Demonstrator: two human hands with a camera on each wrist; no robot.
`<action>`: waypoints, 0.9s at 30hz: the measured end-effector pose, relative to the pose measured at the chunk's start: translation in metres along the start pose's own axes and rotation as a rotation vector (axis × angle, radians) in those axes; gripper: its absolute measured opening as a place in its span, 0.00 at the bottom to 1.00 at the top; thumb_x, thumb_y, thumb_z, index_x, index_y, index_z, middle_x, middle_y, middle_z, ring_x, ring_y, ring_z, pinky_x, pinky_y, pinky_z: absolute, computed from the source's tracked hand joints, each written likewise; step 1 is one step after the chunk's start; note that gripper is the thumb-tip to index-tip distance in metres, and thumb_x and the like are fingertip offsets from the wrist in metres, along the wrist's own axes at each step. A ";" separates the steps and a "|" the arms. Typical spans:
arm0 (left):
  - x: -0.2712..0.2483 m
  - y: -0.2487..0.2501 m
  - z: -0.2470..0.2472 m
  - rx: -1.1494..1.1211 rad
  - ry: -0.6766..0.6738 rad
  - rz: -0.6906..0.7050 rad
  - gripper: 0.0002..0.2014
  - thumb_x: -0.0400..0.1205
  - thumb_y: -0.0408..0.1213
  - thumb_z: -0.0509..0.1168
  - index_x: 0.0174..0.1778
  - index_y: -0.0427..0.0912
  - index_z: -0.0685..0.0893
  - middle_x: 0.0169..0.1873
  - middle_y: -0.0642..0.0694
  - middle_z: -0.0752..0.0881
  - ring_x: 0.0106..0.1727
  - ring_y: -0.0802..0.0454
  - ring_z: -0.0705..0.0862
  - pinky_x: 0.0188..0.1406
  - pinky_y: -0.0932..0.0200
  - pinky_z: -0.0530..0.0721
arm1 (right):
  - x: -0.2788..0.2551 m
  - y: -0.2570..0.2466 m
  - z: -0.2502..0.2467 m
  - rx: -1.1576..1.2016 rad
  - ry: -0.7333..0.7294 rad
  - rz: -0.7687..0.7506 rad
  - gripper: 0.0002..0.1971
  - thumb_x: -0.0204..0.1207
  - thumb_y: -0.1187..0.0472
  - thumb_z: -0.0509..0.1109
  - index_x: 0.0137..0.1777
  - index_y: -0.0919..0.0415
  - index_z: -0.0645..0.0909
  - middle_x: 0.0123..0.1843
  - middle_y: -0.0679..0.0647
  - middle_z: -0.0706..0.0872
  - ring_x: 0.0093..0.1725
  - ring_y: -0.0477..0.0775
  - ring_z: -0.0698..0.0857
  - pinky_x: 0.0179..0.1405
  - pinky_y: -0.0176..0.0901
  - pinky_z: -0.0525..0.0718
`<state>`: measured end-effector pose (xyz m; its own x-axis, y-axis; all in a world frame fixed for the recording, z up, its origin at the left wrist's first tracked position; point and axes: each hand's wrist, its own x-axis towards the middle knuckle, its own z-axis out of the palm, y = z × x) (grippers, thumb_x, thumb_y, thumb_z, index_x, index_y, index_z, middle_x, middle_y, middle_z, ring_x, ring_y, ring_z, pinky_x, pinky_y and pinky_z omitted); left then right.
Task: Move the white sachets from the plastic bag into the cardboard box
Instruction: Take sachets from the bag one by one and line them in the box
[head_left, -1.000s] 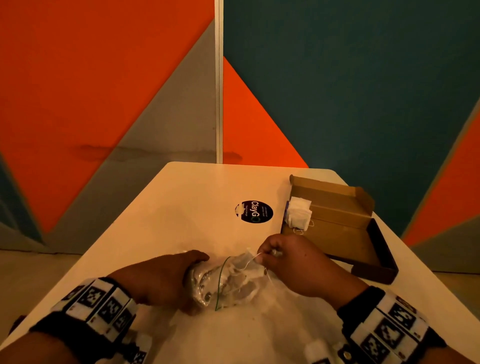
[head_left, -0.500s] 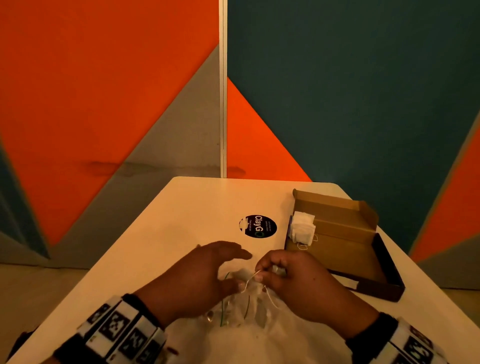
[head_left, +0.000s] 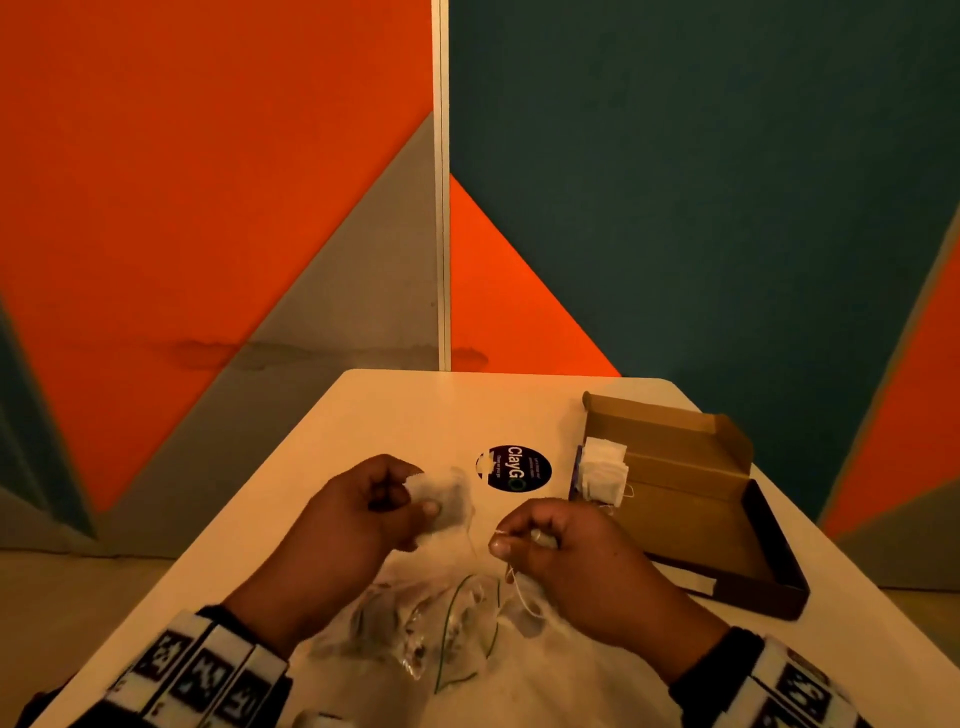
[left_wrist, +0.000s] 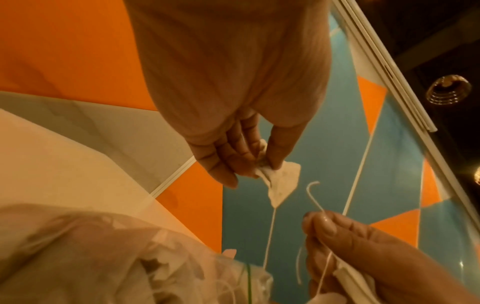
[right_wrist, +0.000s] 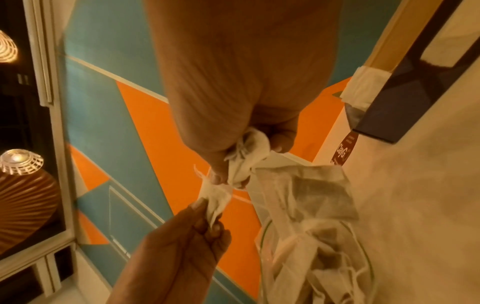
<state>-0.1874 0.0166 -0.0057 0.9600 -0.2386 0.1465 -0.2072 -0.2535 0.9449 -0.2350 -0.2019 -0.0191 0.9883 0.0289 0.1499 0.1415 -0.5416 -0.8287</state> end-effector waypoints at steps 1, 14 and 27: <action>0.000 -0.001 -0.002 -0.035 0.006 -0.019 0.07 0.79 0.31 0.74 0.50 0.44 0.88 0.43 0.36 0.90 0.39 0.46 0.90 0.46 0.51 0.89 | 0.002 -0.002 0.004 -0.018 -0.020 -0.005 0.03 0.76 0.49 0.76 0.43 0.45 0.89 0.44 0.39 0.91 0.47 0.30 0.84 0.47 0.28 0.81; -0.009 -0.007 -0.005 -0.145 0.004 -0.046 0.07 0.83 0.35 0.69 0.48 0.46 0.93 0.44 0.42 0.92 0.40 0.38 0.89 0.49 0.43 0.91 | 0.009 0.002 0.022 -0.104 -0.234 0.030 0.22 0.67 0.41 0.80 0.60 0.35 0.79 0.42 0.44 0.84 0.34 0.36 0.78 0.35 0.29 0.75; -0.013 0.003 0.008 0.074 -0.072 0.015 0.08 0.83 0.36 0.68 0.43 0.51 0.92 0.40 0.45 0.91 0.40 0.51 0.90 0.36 0.61 0.87 | 0.014 -0.009 0.019 -0.116 -0.093 -0.053 0.16 0.75 0.39 0.72 0.62 0.27 0.80 0.47 0.43 0.88 0.48 0.41 0.86 0.54 0.40 0.85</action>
<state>-0.2021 0.0119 -0.0074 0.9412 -0.3091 0.1362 -0.2371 -0.3173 0.9182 -0.2218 -0.1806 -0.0197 0.9815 0.1342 0.1366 0.1909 -0.6306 -0.7523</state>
